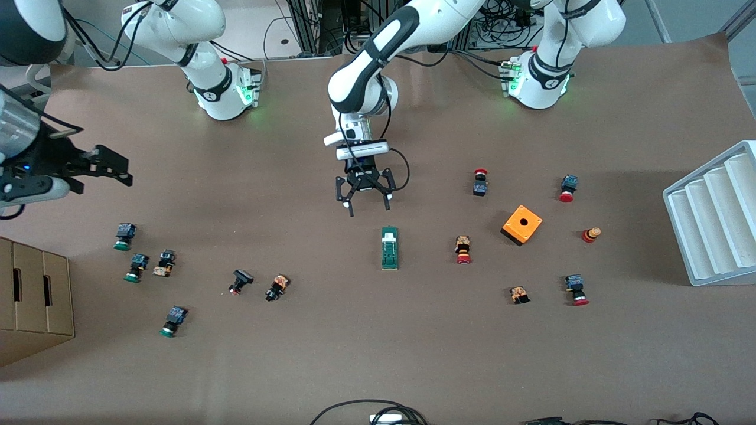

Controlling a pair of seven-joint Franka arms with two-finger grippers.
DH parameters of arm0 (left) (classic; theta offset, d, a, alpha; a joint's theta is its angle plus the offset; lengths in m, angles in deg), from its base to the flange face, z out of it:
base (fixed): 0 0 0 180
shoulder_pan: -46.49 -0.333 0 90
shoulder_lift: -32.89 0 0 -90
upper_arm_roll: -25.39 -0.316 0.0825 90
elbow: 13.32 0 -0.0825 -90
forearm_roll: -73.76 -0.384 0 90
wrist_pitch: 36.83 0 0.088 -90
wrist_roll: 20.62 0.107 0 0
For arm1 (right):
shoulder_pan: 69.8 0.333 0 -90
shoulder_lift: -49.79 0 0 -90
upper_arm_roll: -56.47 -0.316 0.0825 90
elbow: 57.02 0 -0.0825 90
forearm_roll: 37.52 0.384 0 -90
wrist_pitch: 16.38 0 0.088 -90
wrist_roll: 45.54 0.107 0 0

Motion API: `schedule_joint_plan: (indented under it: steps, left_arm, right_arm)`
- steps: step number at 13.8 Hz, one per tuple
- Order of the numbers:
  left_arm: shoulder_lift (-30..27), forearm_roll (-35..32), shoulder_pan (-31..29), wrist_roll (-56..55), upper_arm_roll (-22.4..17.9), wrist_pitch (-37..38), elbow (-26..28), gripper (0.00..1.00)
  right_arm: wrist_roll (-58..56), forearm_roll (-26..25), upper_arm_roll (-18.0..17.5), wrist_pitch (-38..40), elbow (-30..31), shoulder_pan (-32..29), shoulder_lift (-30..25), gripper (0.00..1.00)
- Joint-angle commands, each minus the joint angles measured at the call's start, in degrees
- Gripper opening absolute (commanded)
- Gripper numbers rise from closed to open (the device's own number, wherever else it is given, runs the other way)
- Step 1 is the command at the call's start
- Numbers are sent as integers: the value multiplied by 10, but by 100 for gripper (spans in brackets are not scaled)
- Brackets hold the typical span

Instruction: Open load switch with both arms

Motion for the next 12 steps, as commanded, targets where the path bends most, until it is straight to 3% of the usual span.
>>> schedule_joint_plan:
  steps: [1,12]
  left_arm:
    - [-34,24,-3,33,1,-1,13,100]
    - [-136,152,-7,280,-5,6,11,100]
  right_arm:
    - [-17,-12,-5,-11,24,-6,-20,100]
    - [-11,-12,-5,-11,7,-3,-5,100]
